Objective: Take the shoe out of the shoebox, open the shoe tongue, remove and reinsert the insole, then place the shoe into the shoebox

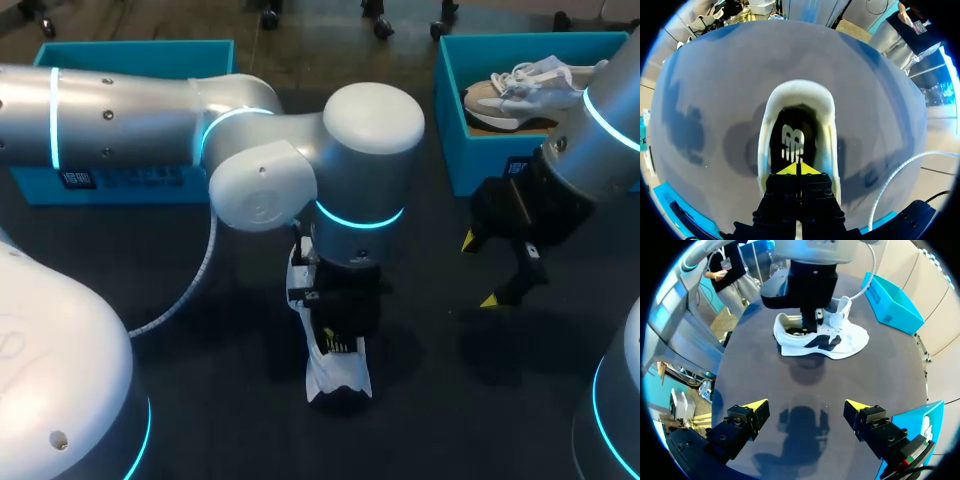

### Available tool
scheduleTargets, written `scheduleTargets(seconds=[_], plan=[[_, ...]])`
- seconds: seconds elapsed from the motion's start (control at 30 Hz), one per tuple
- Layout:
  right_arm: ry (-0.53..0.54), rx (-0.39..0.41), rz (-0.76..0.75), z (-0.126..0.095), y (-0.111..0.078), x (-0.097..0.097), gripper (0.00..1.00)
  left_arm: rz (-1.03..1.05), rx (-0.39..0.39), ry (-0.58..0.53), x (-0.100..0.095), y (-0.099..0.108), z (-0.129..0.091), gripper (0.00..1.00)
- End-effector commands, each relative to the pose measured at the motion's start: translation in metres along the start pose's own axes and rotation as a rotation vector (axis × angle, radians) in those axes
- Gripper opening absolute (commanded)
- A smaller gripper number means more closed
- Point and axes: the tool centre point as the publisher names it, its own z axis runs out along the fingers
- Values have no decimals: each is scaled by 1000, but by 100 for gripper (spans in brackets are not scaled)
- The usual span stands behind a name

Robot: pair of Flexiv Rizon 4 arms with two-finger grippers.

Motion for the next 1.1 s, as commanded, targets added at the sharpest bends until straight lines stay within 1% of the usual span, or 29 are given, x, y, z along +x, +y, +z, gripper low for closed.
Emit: scheduleTargets(seconds=[0.03,0.13,0.27,0.3,0.33,0.37,0.53,0.73,0.8,1.1], plan=[[-2,2,0,1,0,1,100,5,8,1,-3,7,1,0],[-2,2,0,1,0,1,100,8,15,5,-3,6,2,0],[-2,2,0,1,0,1,100,19,5,15,1,1,3,0],[-2,2,0,1,0,1,100,15,-4,16,3,1,4,24],[-2,2,0,1,0,1,100,21,2,16,3,0,4,44],[-2,2,0,1,0,1,100,24,6,16,5,-1,5,100],[-2,2,0,1,0,1,100,22,3,14,8,-2,1,100],[-2,2,0,1,0,1,100,25,-39,6,13,-11,-5,100],[-2,2,0,1,0,1,100,17,-46,6,12,-9,-4,100],[-2,2,0,1,0,1,100,10,-24,-36,13,8,-6,100]])
